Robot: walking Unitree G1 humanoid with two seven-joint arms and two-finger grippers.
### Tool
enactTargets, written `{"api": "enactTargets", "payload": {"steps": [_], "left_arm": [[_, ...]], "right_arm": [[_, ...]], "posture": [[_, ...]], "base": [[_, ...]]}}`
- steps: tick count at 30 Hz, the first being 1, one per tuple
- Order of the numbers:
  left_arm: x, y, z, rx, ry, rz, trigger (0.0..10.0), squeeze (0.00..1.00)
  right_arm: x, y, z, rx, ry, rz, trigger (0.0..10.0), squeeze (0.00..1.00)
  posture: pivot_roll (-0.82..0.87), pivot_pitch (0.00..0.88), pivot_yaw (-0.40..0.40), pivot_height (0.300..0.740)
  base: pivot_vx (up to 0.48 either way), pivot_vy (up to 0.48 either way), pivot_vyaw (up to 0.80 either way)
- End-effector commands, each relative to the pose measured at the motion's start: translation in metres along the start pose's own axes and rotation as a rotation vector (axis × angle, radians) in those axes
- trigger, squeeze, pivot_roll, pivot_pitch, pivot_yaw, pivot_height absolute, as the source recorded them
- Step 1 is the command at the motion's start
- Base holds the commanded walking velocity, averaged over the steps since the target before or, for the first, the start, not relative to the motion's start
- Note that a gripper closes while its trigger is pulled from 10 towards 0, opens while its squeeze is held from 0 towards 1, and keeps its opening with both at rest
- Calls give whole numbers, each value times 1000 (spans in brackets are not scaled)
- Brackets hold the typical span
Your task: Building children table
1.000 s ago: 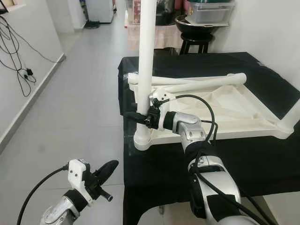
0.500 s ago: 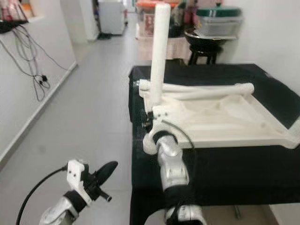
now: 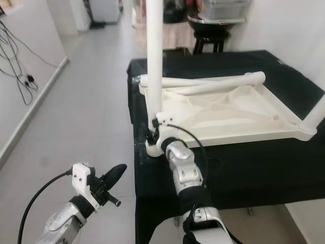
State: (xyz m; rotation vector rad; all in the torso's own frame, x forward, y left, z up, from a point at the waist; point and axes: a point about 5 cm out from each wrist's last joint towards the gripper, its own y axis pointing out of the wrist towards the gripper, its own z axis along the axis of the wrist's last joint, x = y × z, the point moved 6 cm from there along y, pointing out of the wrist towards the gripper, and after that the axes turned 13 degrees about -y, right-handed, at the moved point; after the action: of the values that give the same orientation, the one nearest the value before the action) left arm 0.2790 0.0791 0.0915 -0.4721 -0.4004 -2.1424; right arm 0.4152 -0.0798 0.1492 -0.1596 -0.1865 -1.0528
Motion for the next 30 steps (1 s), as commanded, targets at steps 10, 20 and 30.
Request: {"api": "enactTargets", "payload": {"steps": [10, 20, 30], "left_arm": [[-3, 0, -6, -21, -12, 15, 10000, 0], [-3, -1, -8, -26, -14, 16, 10000, 0], [-3, -5, -7, -24, -22, 19, 10000, 0]], "right_arm": [[-27, -9, 41, 149, -69, 619, 10000, 0], [-14, -8, 39, 146, 0, 644, 0, 0], [9, -18, -33, -65, 12, 114, 0, 0]], "posture": [[-6, 0, -3, 740], [-1, 0, 4, 740], [-28, 0, 0, 740]], "base": [[0, 0, 0], [0, 0, 0], [0, 0, 0]]}}
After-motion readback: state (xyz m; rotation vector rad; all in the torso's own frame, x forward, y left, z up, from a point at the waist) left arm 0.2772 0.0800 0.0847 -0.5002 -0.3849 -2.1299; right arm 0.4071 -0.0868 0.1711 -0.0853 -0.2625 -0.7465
